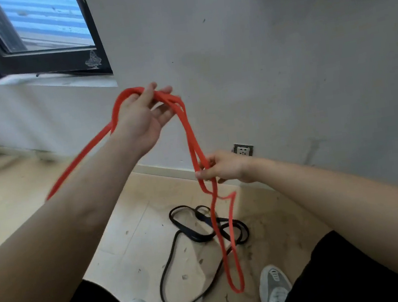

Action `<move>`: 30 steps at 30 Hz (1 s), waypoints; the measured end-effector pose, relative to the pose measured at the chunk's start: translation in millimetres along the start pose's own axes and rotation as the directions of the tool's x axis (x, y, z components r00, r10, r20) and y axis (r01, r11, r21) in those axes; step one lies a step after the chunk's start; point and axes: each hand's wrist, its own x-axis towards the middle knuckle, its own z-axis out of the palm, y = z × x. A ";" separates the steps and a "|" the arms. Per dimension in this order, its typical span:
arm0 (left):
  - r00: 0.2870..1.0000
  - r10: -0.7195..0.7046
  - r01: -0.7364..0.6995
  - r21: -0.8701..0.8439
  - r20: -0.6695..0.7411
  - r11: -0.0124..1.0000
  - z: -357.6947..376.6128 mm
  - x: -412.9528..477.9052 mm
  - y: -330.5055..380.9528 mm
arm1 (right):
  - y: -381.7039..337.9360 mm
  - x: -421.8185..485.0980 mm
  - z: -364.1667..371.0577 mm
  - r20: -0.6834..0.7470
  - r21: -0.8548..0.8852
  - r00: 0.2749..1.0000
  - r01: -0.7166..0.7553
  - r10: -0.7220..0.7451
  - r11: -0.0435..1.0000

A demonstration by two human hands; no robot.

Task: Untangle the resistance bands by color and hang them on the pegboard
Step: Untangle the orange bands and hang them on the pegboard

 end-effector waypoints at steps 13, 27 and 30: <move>0.903 -0.228 0.429 0.758 -0.363 0.491 -112.5 -7.2 -28.2 | -24.5 -19.2 -53.8 -0.362 -0.019 0.906 0.229 -0.220 0.973; 0.954 -0.263 -0.039 0.929 0.145 0.369 -76.5 -17.9 -43.4 | -38.5 -22.4 -42.4 -0.372 -0.004 0.904 0.228 -0.213 0.974; 0.907 -0.293 -0.126 0.858 0.303 0.498 -45.9 -26.6 -48.1 | -43.1 -25.9 -41.7 -0.351 0.036 0.916 0.218 -0.192 0.975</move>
